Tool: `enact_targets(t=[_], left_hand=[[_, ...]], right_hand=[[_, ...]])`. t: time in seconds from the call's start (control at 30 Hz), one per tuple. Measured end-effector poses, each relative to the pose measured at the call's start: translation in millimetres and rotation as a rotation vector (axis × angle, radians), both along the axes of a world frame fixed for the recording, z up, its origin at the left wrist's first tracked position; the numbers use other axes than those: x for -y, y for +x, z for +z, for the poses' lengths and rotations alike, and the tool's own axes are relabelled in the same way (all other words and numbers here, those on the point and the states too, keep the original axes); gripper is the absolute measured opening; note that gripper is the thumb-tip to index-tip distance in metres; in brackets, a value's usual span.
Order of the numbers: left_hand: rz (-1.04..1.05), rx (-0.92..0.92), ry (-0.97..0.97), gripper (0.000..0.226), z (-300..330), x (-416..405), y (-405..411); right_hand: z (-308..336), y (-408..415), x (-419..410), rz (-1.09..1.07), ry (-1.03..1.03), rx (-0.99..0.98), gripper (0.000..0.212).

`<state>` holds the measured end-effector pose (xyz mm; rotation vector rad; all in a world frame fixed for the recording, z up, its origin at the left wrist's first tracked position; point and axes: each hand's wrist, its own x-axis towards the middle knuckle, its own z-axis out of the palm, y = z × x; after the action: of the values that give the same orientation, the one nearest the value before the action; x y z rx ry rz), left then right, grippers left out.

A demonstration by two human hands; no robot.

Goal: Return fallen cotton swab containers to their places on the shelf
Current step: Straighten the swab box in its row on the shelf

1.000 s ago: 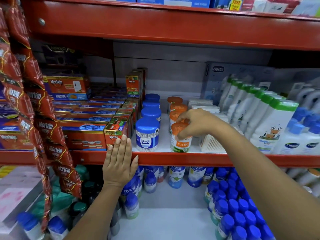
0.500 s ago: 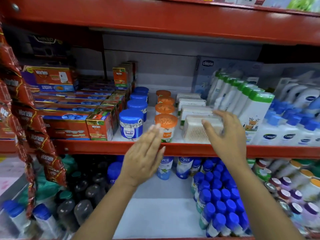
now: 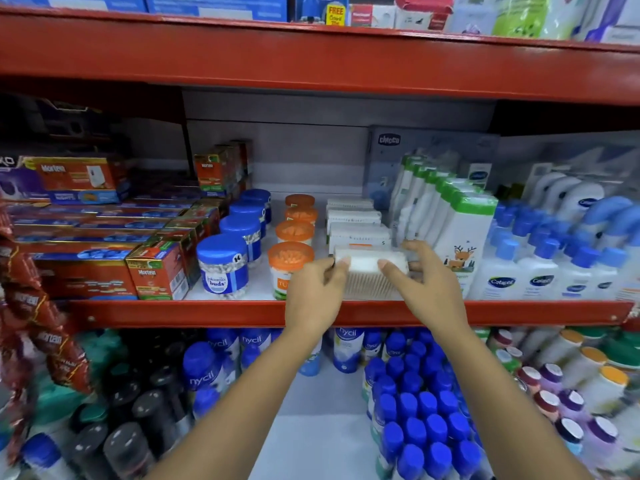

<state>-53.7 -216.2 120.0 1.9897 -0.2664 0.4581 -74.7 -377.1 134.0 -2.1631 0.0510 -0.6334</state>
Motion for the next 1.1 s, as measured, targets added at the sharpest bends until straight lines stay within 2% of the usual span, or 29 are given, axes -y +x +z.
enact_targets(t=[0.1, 0.2, 0.27, 0.37, 0.4, 0.47, 0.57, 0.67, 0.9, 1.0, 1.1], left_hand=[[0.053, -0.034, -0.123, 0.066, 4, 0, -7], [-0.002, -0.039, -0.314, 0.077, 10, -5, -10], [-0.039, -0.069, -0.357, 0.066, 12, -6, -14], [-0.079, -0.117, -0.399, 0.017, 13, -7, -23], [-0.108, -0.134, -0.422, 0.013, 13, -8, -27], [-0.175, -0.14, -0.47, 0.02, 11, -9, -32], [-0.213, -0.102, -0.513, 0.039, 5, -9, -31], [-0.203, -0.059, -0.511, 0.046, 2, -8, -31], [-0.213, 0.008, -0.469, 0.044, -1, -9, -27], [-0.214, 0.041, -0.426, 0.041, 0, -10, -27], [-0.166, 0.135, -0.284, 0.038, 4, -12, -25]], right_hand=[[-5, -14, 0, 0.045, 0.175, 0.082, 0.041], [-11, -26, -3, 0.089, 0.291, 0.188, 0.039], [-16, -32, -4, 0.108, 0.327, 0.244, 0.04], [-22, -35, -1, 0.113, 0.413, 0.278, 0.036], [-22, -35, 0, 0.108, 0.456, 0.288, 0.034], [-18, -36, 2, 0.1, 0.532, 0.302, 0.033], [-11, -35, 3, 0.117, 0.543, 0.268, 0.046], [-8, -31, 3, 0.124, 0.51, 0.206, 0.057], [-7, -26, 3, 0.081, 0.476, 0.16, 0.052], [-9, -25, 3, 0.062, 0.554, 0.153, 0.042], [-7, -25, 3, 0.104, 0.723, 0.113, 0.036]])
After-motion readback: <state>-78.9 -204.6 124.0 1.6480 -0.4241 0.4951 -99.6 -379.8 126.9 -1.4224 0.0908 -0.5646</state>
